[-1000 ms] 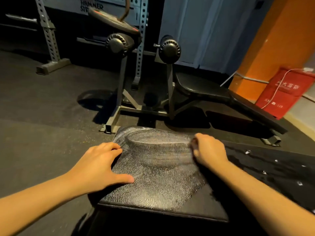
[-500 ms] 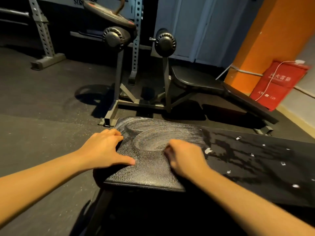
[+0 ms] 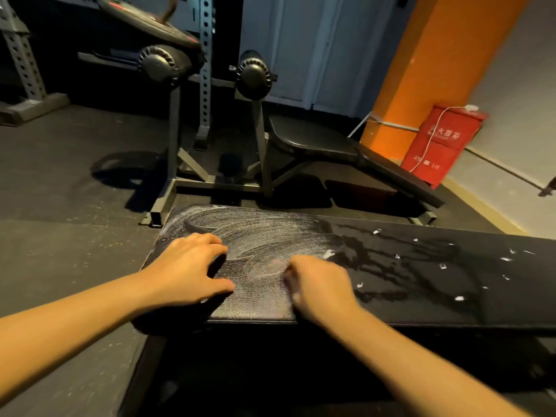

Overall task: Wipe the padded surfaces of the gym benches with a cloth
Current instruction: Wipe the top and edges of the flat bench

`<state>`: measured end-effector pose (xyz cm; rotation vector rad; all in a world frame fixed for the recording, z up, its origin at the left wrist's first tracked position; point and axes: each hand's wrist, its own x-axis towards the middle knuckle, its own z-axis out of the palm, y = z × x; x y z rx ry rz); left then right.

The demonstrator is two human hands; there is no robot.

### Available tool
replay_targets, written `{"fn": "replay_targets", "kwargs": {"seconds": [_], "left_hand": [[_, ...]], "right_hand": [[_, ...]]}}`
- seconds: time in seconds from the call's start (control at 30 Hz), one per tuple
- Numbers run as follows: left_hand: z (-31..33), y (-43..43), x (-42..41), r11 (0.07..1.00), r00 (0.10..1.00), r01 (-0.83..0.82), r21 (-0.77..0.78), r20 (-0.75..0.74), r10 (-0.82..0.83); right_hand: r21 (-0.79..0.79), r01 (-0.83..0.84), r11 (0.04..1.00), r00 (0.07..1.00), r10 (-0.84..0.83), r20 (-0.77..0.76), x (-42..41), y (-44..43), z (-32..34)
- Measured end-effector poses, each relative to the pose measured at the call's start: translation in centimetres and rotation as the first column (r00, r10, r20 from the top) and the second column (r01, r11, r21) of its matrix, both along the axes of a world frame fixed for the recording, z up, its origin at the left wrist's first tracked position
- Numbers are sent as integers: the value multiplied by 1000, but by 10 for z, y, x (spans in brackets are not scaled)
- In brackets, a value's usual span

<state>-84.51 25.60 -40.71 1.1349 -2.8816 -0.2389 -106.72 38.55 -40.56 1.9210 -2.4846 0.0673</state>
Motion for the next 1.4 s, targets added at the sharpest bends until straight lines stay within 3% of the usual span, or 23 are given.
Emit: {"fn": "replay_targets", "kwargs": {"seconds": [0.1, 0.17, 0.27, 0.37, 0.4, 0.43, 0.5, 0.6, 0.7, 0.83, 0.9, 1.0, 1.07, 1.17, 1.3, 1.33, 1.4], "left_hand": [[-3, 1, 4, 1000, 1000, 20, -9, -6, -20], [-5, -1, 6, 1000, 999, 12, -5, -40, -12], [-9, -4, 0, 1000, 999, 17, 16, -31, -16], [-11, -9, -8, 1000, 1000, 26, 2, -2, -26], [-12, -12, -9, 1000, 1000, 31, -8, 2, -31], [-13, -14, -10, 999, 999, 35, -12, 1, -35], [-15, -16, -9, 999, 999, 42, -9, -3, -42], [-17, -16, -8, 999, 999, 45, -2, -8, -45], [-16, -17, -9, 999, 999, 39, 8, -16, -39], [-16, -20, -11, 999, 999, 32, 11, -6, -32], [-14, -17, -9, 999, 999, 36, 17, -12, -36], [-15, -12, -7, 999, 999, 37, 35, -28, -36], [-17, -11, -5, 999, 999, 26, 45, -46, -24], [-20, -14, -5, 999, 998, 14, 49, -61, -11], [-18, -16, -7, 999, 999, 17, 33, -40, -16], [-17, -16, -8, 999, 999, 19, 27, -29, -18], [-17, -16, -8, 999, 1000, 19, 26, -24, -18]], "right_hand": [[-52, 306, 951, 938, -311, -156, -99, -3, 9], [-118, 346, 931, 927, -358, -114, -106, -18, 10], [-136, 219, 966, 976, -216, 41, -38, -46, 5], [-47, -121, 992, 980, 127, 151, 33, -23, -5], [-54, -163, 985, 974, 169, 148, 31, -9, -5], [-54, -125, 991, 985, 130, 109, 13, 3, -3], [-24, 101, 995, 995, -101, -7, -49, 10, 2], [-95, 365, 926, 921, -374, -110, -116, 0, 13], [-154, 254, 955, 967, -255, 11, -57, -28, 9], [-41, -131, 991, 982, 135, 131, 35, -16, -5], [-38, -72, 997, 997, 73, 27, 2, -4, 0], [-46, 293, 955, 946, -296, -130, -97, -5, 12], [-108, 384, 917, 909, -396, -129, -119, -11, 16], [-126, 243, 962, 969, -246, -9, -54, -29, 7], [-17, -148, 989, 980, 149, 128, 27, -3, -1], [-13, -132, 991, 987, 133, 92, 13, 4, 2], [18, 68, 998, 997, -67, -42, -46, 8, 7]]}}
